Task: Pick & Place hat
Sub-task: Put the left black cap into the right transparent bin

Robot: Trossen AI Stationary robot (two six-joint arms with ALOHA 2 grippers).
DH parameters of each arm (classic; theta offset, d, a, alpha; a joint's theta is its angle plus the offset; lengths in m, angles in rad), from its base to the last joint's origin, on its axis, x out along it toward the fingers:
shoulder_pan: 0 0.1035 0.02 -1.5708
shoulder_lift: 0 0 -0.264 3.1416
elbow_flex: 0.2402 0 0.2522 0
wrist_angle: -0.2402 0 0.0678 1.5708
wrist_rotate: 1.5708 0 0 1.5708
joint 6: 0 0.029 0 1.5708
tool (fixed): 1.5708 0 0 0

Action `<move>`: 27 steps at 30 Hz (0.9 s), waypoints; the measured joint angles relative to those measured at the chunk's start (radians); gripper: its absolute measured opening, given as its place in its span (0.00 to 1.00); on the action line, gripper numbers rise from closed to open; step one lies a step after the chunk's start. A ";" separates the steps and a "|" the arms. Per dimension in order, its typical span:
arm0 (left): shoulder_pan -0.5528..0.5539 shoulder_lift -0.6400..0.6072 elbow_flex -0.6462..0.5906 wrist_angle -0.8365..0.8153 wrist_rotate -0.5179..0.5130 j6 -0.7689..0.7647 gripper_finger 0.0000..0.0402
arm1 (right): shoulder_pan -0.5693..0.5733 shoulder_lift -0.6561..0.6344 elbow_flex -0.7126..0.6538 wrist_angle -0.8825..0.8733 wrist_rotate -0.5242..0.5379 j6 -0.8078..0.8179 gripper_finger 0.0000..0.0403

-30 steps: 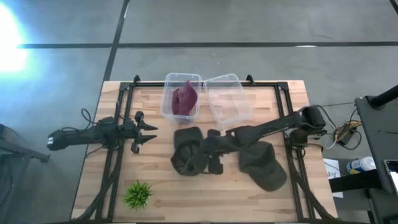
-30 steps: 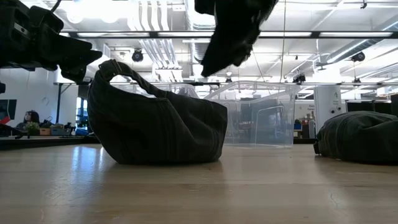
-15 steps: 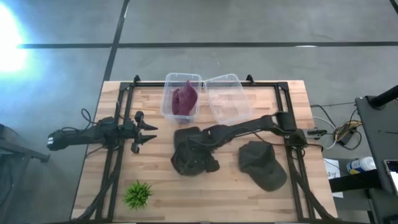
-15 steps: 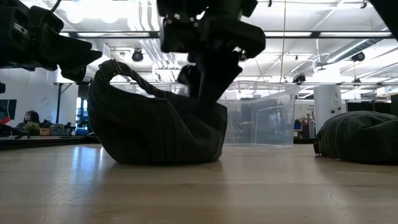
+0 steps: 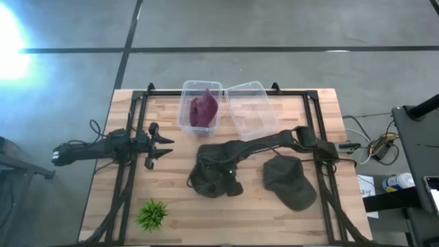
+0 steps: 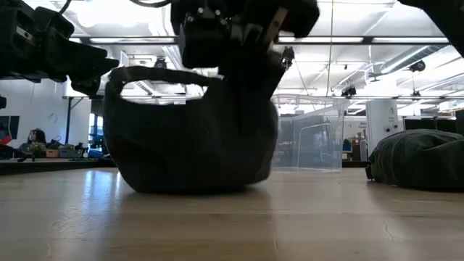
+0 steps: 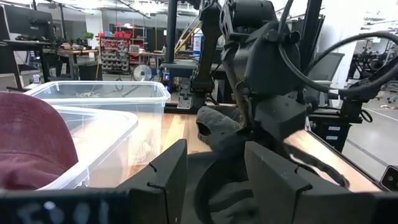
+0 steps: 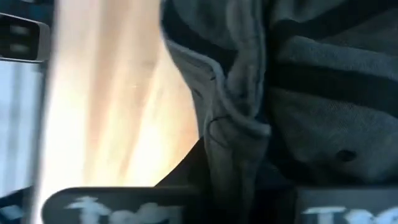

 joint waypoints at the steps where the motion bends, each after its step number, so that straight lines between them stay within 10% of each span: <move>1: 0.000 0.000 0.000 0.000 0.000 0.000 0.39 | -0.003 -0.012 -0.001 -0.014 -0.023 0.017 0.03; 13: 0.000 0.000 0.000 0.000 0.000 0.000 0.39 | -0.061 -0.398 -0.005 0.078 -0.188 0.334 0.02; 22: 0.000 0.000 0.000 0.000 0.000 0.000 0.39 | -0.156 -0.742 -0.033 0.020 0.549 0.383 0.02; 27: 0.000 0.000 0.000 0.000 0.000 0.000 0.39 | -0.249 -0.845 -0.038 0.025 0.783 0.389 0.02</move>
